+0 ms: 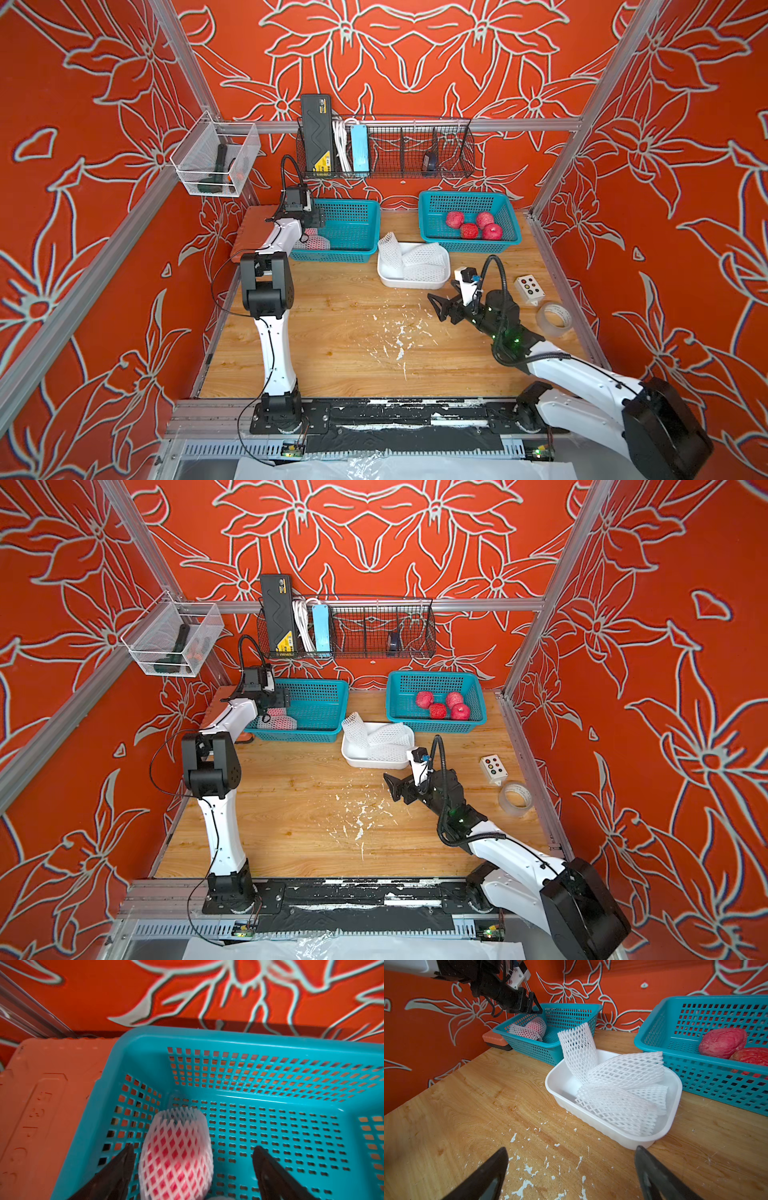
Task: Remove foam nets from apples
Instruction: Pick up the apple from the basket.
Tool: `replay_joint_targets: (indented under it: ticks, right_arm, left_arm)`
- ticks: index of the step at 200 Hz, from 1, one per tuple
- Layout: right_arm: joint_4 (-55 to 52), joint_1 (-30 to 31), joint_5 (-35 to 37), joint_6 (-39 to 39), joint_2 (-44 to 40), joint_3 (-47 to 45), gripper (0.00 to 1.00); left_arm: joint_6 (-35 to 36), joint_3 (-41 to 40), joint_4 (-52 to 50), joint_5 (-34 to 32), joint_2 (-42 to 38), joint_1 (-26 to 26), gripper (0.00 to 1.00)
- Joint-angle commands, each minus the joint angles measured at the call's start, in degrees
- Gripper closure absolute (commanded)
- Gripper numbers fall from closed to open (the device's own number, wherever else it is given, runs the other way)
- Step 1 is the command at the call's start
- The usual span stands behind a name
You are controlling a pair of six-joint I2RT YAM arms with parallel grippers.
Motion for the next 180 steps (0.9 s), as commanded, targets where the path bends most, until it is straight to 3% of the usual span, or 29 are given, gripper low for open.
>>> replay_joint_targets:
  ticks: [1, 180]
  right_arm:
    - [1.6, 0.5, 0.5, -0.1, 0.3, 0.8, 0.05]
    - [1.7, 0.7, 1.0, 0.2, 0.7, 0.8, 0.05]
  left_arm:
    - [0.8, 2.7, -3.7, 1.2, 3.2, 0.5, 0.13]
    - [0.8, 11.8, -13.3, -0.7, 13.5, 0.5, 0.13]
